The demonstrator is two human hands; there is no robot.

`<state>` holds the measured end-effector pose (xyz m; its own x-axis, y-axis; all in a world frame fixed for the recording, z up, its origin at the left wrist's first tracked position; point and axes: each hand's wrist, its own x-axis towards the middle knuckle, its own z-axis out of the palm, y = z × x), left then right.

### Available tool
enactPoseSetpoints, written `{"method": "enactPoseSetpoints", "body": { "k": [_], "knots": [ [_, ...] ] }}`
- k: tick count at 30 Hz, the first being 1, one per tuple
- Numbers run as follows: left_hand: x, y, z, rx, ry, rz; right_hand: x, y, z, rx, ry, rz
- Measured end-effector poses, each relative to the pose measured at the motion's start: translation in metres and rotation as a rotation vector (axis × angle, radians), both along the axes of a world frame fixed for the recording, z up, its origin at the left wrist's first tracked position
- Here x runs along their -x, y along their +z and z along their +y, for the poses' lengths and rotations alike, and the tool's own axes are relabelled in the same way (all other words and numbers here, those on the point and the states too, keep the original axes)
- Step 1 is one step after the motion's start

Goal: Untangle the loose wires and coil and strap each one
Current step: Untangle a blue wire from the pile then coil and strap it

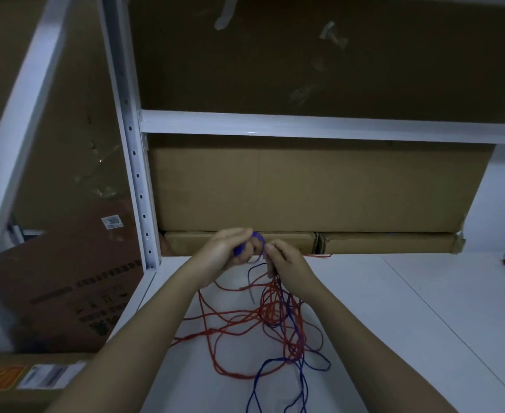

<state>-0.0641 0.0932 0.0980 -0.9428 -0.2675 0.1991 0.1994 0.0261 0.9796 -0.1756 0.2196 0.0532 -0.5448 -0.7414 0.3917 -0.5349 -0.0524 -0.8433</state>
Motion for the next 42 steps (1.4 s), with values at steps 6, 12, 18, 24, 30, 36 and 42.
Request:
{"method": "enactPoseSetpoints", "body": {
  "k": [6, 12, 18, 24, 30, 36, 42],
  "knots": [
    [0.012, -0.006, 0.017, -0.255, 0.224, 0.174, -0.009, -0.024, 0.002, -0.214, 0.087, 0.069],
    [0.02, -0.039, 0.019, 0.82, 0.409, -0.226, -0.006, -0.03, 0.0, -0.337, 0.037, 0.234],
    [0.012, -0.054, 0.01, 1.394, 0.142, -0.488, 0.01, -0.044, 0.013, -0.393, -0.02, 0.456],
    [0.017, -0.043, 0.005, 1.344, 0.086, -0.439, 0.016, -0.047, 0.011, -0.432, -0.055, 0.714],
    [0.013, 0.012, 0.008, 0.666, 0.218, -0.083, 0.034, -0.036, 0.019, -0.365, -0.186, 0.646],
    [0.009, 0.065, 0.018, 0.286, 0.206, 0.149, 0.054, -0.024, 0.022, -0.332, -0.145, 0.309],
    [0.016, 0.091, 0.018, -0.191, 0.133, 0.337, 0.063, -0.026, 0.017, -0.453, -0.103, 0.249]
  ]
}}
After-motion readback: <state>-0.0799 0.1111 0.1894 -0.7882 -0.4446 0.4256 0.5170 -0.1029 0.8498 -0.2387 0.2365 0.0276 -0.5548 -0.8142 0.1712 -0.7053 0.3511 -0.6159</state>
